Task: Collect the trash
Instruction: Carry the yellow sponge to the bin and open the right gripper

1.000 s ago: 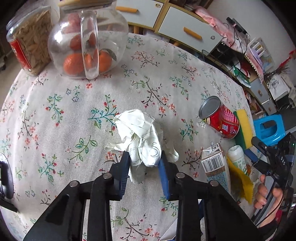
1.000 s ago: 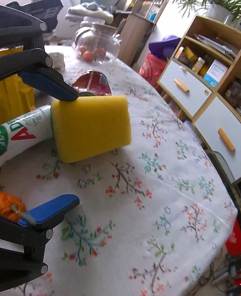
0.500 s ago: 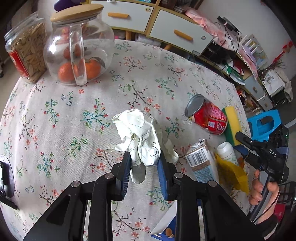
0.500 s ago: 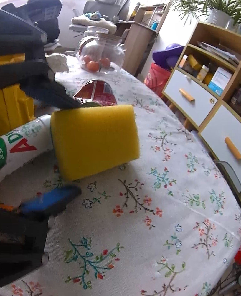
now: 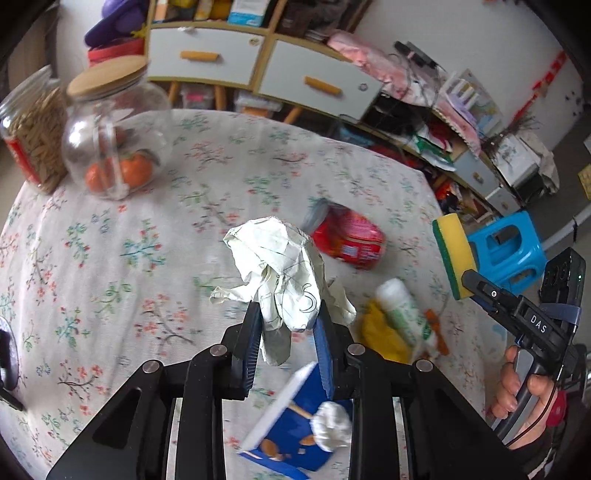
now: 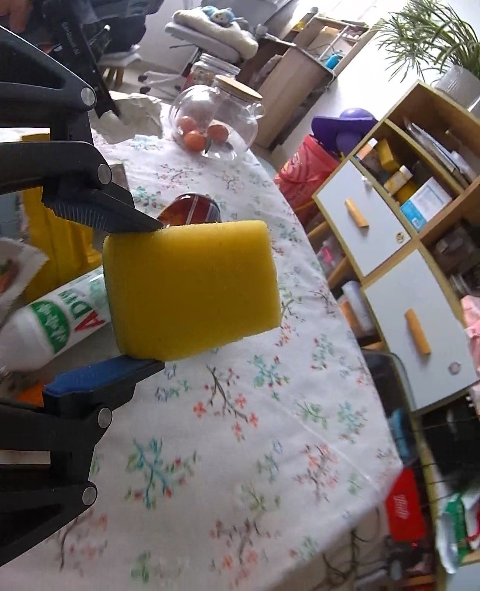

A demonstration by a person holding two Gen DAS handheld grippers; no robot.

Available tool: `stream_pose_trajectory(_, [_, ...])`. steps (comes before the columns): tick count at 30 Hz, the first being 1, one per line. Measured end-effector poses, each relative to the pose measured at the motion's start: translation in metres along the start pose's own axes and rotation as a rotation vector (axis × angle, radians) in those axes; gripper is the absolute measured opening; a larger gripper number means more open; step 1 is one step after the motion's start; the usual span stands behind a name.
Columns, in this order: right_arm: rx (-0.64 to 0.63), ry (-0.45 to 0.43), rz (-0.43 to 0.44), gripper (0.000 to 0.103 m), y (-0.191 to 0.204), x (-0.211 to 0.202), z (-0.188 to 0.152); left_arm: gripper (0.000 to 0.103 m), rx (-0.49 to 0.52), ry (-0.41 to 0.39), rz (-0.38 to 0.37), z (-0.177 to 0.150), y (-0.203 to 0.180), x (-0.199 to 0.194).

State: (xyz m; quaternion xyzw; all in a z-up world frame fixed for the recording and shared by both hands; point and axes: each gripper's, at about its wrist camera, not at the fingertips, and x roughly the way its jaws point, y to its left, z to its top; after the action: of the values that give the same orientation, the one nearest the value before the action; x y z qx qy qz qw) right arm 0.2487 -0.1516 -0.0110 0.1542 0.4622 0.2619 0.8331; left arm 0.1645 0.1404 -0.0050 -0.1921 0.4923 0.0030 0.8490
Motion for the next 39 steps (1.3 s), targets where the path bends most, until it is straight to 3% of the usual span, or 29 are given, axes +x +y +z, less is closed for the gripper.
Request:
stream_pose_trajectory(12, [0.056, -0.064, -0.113, 0.056, -0.053, -0.077, -0.012, 0.029, 0.094, -0.008, -0.066, -0.018, -0.063, -0.001])
stream_pose_trajectory(26, [0.237, -0.126, -0.307, 0.056, -0.16, -0.172, -0.034, 0.029, 0.199, -0.074, -0.124, -0.024, -0.125, -0.027])
stream_pose_trajectory(34, [0.346, -0.104, -0.386, 0.056, -0.208, -0.189, -0.044, 0.029, 0.265, -0.06, -0.153, -0.023, -0.17, -0.022])
stream_pose_trajectory(39, [0.426, -0.088, -0.391, 0.064, -0.227, -0.192, -0.045, 0.029, 0.33, -0.035, -0.178, -0.026, -0.212, -0.008])
